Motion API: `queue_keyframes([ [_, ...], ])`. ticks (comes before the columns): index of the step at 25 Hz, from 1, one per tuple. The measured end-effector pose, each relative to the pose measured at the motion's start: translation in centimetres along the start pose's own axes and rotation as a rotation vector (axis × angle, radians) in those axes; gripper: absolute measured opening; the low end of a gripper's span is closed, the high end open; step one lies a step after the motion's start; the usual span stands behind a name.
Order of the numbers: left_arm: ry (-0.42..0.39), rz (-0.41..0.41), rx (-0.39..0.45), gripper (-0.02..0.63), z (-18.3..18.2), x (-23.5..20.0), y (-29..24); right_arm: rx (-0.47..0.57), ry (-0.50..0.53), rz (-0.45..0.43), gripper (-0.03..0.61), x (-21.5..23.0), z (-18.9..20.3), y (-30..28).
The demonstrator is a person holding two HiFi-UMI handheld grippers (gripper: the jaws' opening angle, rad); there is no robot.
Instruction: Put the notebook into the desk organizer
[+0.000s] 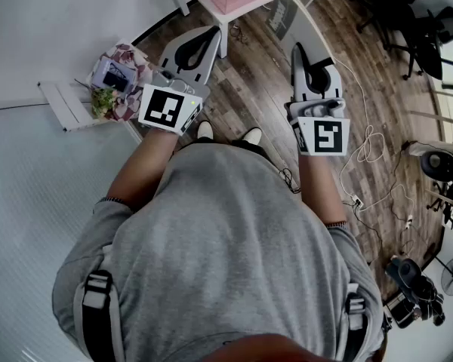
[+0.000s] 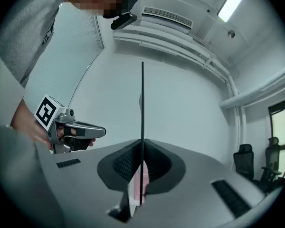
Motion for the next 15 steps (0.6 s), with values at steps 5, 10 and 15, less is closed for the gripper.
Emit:
queue_keyframes([
  [5,-0.003,0.001,0.002,0.018,0.1,0.4,-0.7,-0.025,0.015,0.000,0.014,0.7,-0.1,0.2],
  [10,-0.007,0.002,0.001,0.018,0.3,0.9,-0.7,-0.017,-0.010,-0.005,0.014,1.0,0.2,0.5],
  [15,-0.005,-0.002,-0.008,0.018,0.3,1.2,-0.7,0.023,-0.047,0.005,0.014,0.8,-0.6,0.3],
])
Point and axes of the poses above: the fingertips, and each gripper's own axes: y backward along the fingers, x to its right, z out of its underside, the point moved 9 cm from there along y, backward along the fingers, and after that the axes turned 7 degrees about -y, right-handed, at the moved point
